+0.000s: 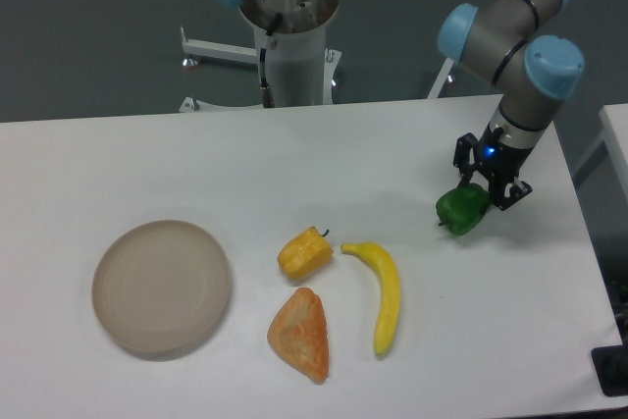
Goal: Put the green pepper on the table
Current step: 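Lower the green pepper onto the table surface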
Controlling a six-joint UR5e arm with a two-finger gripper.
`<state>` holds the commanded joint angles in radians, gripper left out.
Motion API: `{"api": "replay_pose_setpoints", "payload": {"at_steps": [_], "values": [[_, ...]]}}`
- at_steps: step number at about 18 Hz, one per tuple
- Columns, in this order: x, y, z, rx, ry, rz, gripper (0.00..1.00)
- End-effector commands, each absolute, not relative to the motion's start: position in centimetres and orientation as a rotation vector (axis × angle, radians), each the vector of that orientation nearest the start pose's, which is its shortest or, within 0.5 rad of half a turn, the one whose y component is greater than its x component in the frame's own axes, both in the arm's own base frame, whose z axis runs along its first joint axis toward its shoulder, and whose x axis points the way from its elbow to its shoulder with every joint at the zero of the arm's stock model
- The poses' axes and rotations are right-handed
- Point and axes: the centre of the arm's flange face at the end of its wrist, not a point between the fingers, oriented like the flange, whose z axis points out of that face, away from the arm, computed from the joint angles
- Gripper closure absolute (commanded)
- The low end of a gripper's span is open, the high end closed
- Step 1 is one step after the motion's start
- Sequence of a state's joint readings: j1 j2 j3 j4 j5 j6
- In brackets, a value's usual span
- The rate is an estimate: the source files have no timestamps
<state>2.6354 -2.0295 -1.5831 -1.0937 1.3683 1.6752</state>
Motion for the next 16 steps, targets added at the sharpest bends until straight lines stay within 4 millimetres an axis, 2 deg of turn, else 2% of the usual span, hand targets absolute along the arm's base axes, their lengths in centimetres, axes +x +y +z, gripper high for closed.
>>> {"api": "replay_pose_setpoints", "payload": {"at_steps": [16], "values": [[-48.46, 44.29, 26.22, -2.813, 0.868, -0.074, 0.64]]}}
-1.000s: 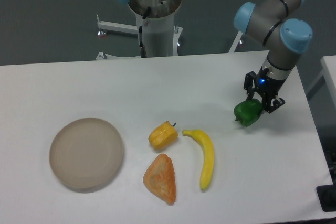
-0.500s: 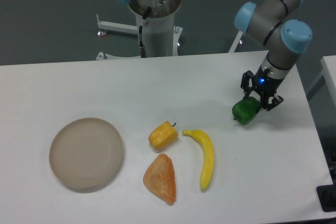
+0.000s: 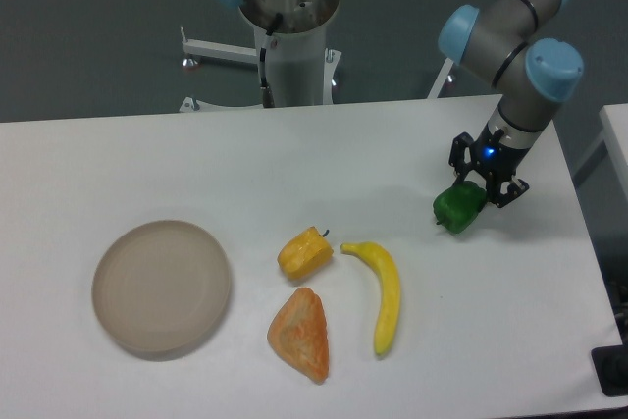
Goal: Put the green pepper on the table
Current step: 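Lower the green pepper onto the table surface, then open the gripper to release the green pepper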
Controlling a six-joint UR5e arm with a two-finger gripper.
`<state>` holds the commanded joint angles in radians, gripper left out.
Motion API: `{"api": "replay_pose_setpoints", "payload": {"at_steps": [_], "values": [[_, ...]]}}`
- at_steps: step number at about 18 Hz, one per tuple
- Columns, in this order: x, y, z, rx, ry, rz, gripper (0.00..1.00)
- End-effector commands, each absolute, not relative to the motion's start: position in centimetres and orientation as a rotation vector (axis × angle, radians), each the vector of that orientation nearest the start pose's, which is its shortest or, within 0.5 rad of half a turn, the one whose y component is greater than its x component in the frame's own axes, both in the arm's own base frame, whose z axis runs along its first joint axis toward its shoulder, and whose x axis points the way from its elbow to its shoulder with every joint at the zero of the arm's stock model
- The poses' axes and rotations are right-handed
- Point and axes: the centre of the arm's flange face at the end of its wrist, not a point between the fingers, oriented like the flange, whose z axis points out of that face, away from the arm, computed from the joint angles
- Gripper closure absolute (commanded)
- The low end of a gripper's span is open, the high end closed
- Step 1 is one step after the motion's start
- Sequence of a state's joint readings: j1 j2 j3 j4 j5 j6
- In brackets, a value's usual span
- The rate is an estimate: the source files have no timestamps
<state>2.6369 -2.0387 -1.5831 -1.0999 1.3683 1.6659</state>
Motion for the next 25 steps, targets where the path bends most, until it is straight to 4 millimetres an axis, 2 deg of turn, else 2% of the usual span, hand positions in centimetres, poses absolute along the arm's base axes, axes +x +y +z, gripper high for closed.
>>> {"api": "replay_pose_setpoints", "payload": {"at_steps": [4, 7, 9, 11, 14, 17, 20, 22, 25], "values": [[-48.5, 44.3, 26.4, -2.815, 0.865, -0.07, 0.62], [-48.6, 44.3, 26.5, -2.816, 0.866, -0.065, 0.54], [-48.7, 44.4, 26.7, -2.816, 0.869, -0.058, 0.45], [-48.8, 44.4, 27.0, -2.816, 0.872, -0.048, 0.28], [-49.1, 44.7, 27.8, -2.811, 0.875, -0.024, 0.14], [-49.3, 45.2, 28.9, -2.803, 0.883, 0.006, 0.04], [-49.1, 46.3, 30.1, -2.792, 0.905, 0.043, 0.0], [-48.0, 48.0, 31.2, -2.784, 0.915, 0.066, 0.0], [-47.6, 49.9, 33.6, -2.778, 0.885, 0.128, 0.0]]}}
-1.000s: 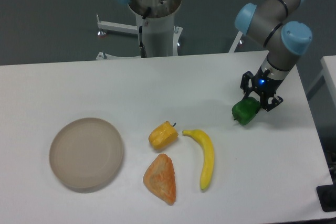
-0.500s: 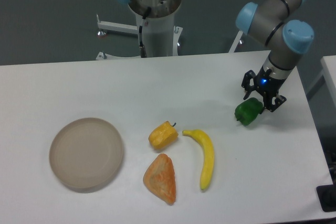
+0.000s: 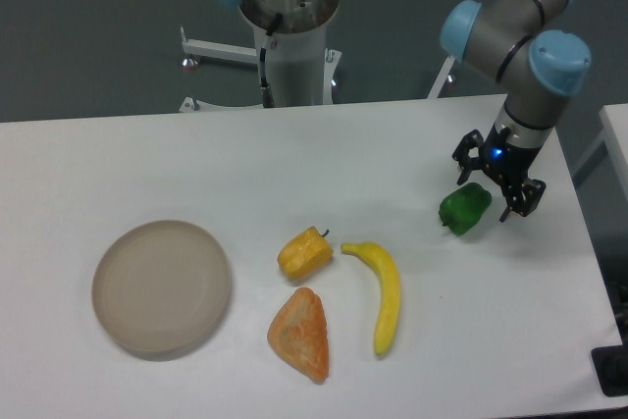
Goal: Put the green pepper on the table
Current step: 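Open the gripper to release the green pepper, then raise the open gripper away from the green pepper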
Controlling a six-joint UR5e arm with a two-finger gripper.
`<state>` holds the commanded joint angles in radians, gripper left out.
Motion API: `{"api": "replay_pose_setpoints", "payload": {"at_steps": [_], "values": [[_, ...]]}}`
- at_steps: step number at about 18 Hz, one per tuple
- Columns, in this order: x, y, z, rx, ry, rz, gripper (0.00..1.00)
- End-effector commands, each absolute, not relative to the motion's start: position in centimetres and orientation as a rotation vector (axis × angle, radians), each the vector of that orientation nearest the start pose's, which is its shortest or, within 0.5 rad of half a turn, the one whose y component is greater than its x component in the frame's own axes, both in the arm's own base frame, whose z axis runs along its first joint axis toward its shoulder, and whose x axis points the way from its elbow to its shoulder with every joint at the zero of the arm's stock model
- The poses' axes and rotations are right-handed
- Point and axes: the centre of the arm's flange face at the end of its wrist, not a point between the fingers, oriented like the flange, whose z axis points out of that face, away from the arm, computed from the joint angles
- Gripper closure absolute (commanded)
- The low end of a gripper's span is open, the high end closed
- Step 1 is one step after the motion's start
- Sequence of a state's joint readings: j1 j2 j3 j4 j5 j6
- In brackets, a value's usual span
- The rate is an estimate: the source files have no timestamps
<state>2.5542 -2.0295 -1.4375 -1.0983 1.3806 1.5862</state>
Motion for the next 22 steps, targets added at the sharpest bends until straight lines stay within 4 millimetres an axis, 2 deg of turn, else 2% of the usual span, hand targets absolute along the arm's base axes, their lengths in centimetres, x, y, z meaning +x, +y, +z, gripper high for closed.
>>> {"api": "replay_pose_setpoints", "payload": {"at_steps": [2, 5, 7, 11, 15, 22], "values": [[-47.4, 51.2, 34.7, -2.768, 0.904, 0.166, 0.0], [-46.1, 53.6, 36.1, -2.781, 0.977, 0.239, 0.0], [-45.3, 55.2, 36.4, -2.792, 1.024, 0.275, 0.0], [-45.6, 56.9, 36.6, -2.79, 1.025, 0.306, 0.0], [-44.7, 59.7, 36.2, -2.809, 1.089, 0.36, 0.0], [-44.7, 60.8, 36.1, -2.807, 1.101, 0.403, 0.0]]}}
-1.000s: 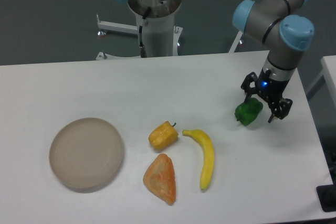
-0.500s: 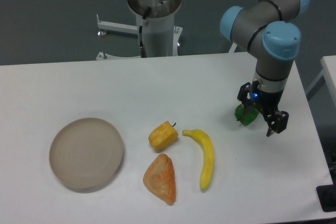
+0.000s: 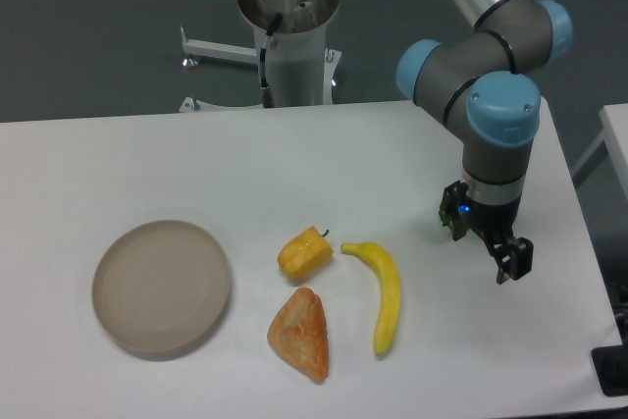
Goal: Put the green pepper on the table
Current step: 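Raise the open gripper away from the green pepper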
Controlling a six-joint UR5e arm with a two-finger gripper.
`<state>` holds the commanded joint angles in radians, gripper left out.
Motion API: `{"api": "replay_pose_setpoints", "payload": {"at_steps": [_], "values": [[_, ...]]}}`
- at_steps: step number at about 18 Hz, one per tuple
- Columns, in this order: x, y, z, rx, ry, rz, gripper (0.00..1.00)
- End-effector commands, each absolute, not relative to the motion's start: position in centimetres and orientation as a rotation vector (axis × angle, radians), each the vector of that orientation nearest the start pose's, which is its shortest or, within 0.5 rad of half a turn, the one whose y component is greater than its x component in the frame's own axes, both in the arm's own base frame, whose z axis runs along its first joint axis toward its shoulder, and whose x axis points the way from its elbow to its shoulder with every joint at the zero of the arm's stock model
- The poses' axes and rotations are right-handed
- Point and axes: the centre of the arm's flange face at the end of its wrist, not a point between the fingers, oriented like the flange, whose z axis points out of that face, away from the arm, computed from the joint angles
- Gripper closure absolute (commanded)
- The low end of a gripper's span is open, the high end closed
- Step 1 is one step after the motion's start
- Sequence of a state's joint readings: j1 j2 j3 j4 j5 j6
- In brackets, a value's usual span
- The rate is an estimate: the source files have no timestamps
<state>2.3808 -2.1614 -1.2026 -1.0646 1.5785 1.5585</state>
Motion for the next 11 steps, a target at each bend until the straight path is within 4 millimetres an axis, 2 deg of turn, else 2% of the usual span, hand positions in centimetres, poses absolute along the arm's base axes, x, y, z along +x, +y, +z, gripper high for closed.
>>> {"api": "replay_pose_setpoints", "payload": {"at_steps": [11], "values": [[-44.57, 61.01, 35.62, -2.811, 1.107, 0.397, 0.0]]}}
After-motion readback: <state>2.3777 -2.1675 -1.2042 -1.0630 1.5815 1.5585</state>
